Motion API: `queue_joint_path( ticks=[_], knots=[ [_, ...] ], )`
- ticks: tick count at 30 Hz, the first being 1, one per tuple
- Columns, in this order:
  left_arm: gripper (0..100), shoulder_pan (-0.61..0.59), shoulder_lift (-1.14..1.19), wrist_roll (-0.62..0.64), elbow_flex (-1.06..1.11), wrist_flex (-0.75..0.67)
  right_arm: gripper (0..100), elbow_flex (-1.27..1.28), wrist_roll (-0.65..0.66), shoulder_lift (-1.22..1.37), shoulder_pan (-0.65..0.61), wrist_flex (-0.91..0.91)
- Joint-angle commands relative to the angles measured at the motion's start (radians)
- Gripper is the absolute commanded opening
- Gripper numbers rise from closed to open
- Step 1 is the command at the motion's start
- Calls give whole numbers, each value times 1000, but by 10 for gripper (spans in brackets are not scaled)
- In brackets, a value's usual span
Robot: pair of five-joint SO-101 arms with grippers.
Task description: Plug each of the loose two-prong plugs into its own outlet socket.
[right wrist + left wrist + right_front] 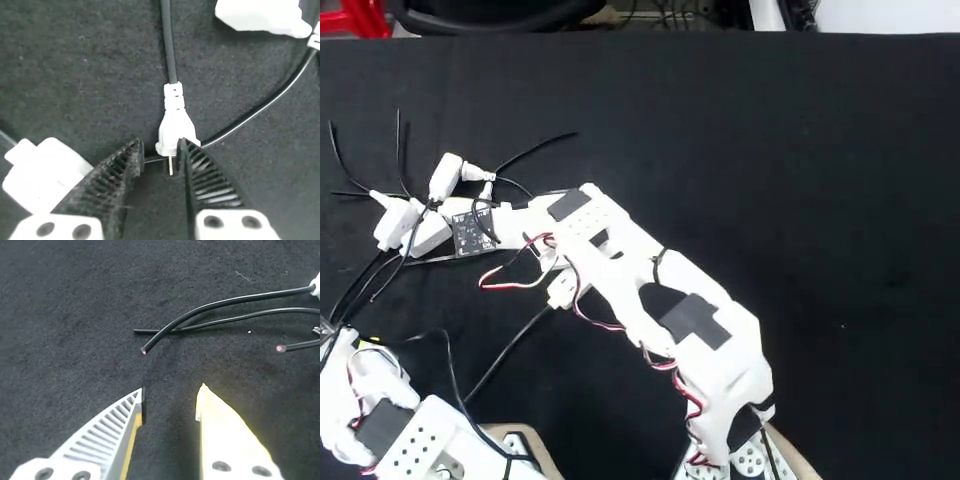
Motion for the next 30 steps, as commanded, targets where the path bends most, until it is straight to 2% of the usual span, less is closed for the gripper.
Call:
queue_joint_path(
  ticks=[1,8,17,20,23,30],
  knots=[
    [180,13,-6,-2,19,-2,151,-99,8,73,-17,43],
    [180,13,-6,-3,19,-2,142,-346,8,220,-20,203],
    [180,13,-6,-5,19,-2,57,-364,-2,231,-32,198],
    [180,13,-6,-5,19,-2,14,-371,-66,229,-48,199],
    [180,13,-6,-5,19,-2,11,-360,-98,182,-44,210],
    [180,13,-6,-5,19,0,11,-358,-210,-51,12,413]
  ],
)
